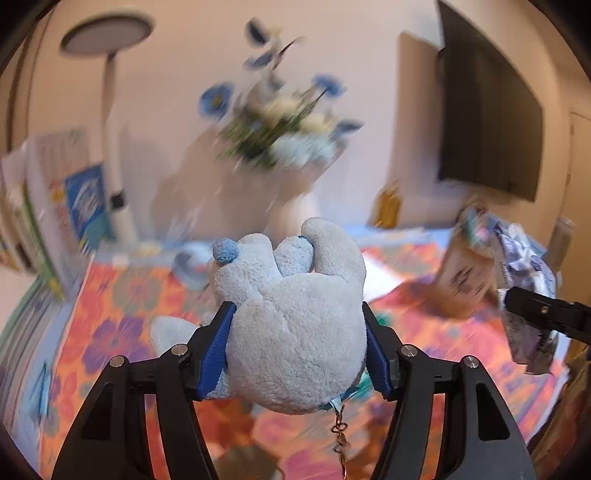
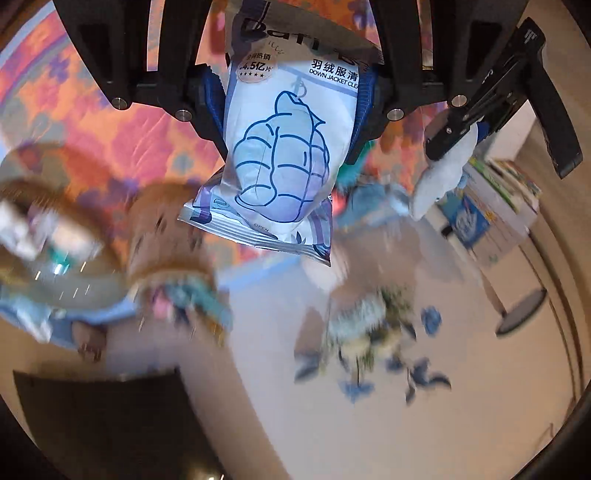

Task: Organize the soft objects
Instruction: 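Carry the bear and snack bag to the glass bowl and open both tools, then return both tools to the floral table, then grasp the blue tape roll with the left tool while the right tool grasps the teal sock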

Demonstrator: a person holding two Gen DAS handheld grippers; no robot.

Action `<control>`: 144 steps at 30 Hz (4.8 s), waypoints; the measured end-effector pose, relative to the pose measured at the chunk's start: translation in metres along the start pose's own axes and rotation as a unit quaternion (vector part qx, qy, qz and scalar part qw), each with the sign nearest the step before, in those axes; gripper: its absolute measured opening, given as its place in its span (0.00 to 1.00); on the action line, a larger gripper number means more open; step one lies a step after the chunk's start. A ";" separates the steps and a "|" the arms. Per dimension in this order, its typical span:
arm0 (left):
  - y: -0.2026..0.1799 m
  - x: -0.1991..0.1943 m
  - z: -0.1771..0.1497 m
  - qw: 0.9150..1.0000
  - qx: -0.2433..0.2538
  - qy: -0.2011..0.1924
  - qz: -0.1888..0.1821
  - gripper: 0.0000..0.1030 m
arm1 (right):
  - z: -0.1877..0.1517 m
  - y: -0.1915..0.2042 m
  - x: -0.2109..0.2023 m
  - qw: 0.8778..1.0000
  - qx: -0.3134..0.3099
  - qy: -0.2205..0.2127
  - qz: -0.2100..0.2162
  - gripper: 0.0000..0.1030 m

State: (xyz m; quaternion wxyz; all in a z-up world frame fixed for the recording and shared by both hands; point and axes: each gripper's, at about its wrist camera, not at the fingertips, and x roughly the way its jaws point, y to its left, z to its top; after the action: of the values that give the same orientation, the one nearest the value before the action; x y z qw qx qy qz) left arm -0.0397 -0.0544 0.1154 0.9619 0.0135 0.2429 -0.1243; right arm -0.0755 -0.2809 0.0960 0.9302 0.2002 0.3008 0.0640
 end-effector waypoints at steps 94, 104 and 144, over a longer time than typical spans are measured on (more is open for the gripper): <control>0.094 0.085 -0.077 0.966 -0.078 0.225 0.099 0.99 | -0.060 0.014 0.125 0.962 -0.164 0.193 -0.099 1.00; 0.141 0.066 0.018 0.977 -0.155 0.145 0.006 0.99 | -0.007 0.083 0.110 0.971 -0.192 0.142 0.006 1.00; 0.137 0.078 0.045 0.992 -0.116 0.045 -0.036 0.57 | 0.058 0.108 0.094 0.979 -0.165 0.013 0.115 0.09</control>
State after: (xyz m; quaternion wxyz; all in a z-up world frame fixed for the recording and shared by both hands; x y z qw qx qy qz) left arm 0.0815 0.0562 0.1133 0.9400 -0.1010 0.2992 -0.1291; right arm 0.0343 -0.1794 0.1329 0.9329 0.0762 0.2728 0.2224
